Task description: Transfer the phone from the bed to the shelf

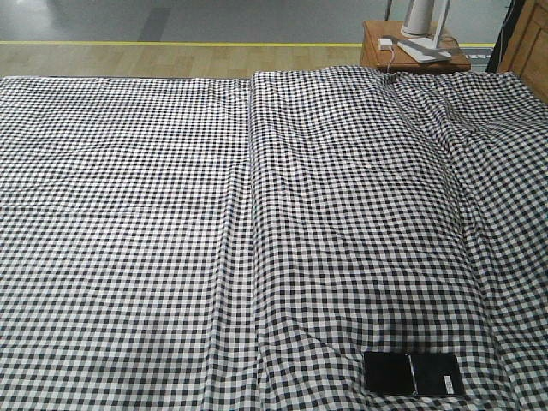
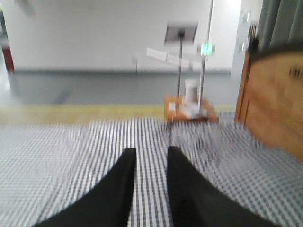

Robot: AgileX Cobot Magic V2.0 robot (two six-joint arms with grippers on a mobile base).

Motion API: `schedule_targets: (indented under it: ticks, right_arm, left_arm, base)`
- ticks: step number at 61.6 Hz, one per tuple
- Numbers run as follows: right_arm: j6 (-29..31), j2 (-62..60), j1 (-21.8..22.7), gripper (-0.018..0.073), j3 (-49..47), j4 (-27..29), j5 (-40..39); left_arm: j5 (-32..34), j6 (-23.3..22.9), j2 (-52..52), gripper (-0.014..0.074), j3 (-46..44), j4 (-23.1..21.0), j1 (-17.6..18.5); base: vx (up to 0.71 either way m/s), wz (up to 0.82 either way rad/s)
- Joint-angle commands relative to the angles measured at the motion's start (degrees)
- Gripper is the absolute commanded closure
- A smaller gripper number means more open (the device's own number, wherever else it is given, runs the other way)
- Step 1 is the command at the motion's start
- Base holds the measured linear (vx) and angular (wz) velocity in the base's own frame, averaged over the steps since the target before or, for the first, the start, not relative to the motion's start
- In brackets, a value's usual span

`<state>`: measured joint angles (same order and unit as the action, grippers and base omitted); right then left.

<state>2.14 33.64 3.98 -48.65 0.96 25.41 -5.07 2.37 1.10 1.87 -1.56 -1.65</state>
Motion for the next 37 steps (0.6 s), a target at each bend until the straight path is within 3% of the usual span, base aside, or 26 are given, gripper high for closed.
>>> schedule_targets:
  ticks: [1, 12, 19, 29, 37]
  right_arm:
    - [0.0, 3.3, 0.3, 0.0242, -1.9, 0.0, 1.7]
    - [0.0, 7.8, 0.3, -0.0017, -1.9, 0.0, 9.4]
    - [0.0, 10.6, 0.3, -0.0119, -1.9, -0.1, 11.2]
    - [-2.1, 14.9, 0.3, -0.0148, -1.9, 1.2, 12.8]
    - [-4.5, 20.2, 0.3, -0.0144, -3.4, 2.3, 18.3]
  left_arm:
    - [4.1, -0.5, 0.3, 0.0595, -1.4, -0.6, 0.2]
    - [4.1, -0.5, 0.3, 0.0595, -1.4, -0.6, 0.2]
    - [4.1, -0.5, 0.3, 0.0595, -1.4, -0.6, 0.2]
    - [4.1, -0.5, 0.3, 0.0595, -1.4, -0.6, 0.2]
    - [4.1, -0.5, 0.3, 0.0595, -1.4, -0.6, 0.2]
  base:
    - [0.0, 0.0]
    - [0.0, 0.0]
    - [0.0, 0.0]
    - [0.0, 0.0]
    - [0.0, 0.0]
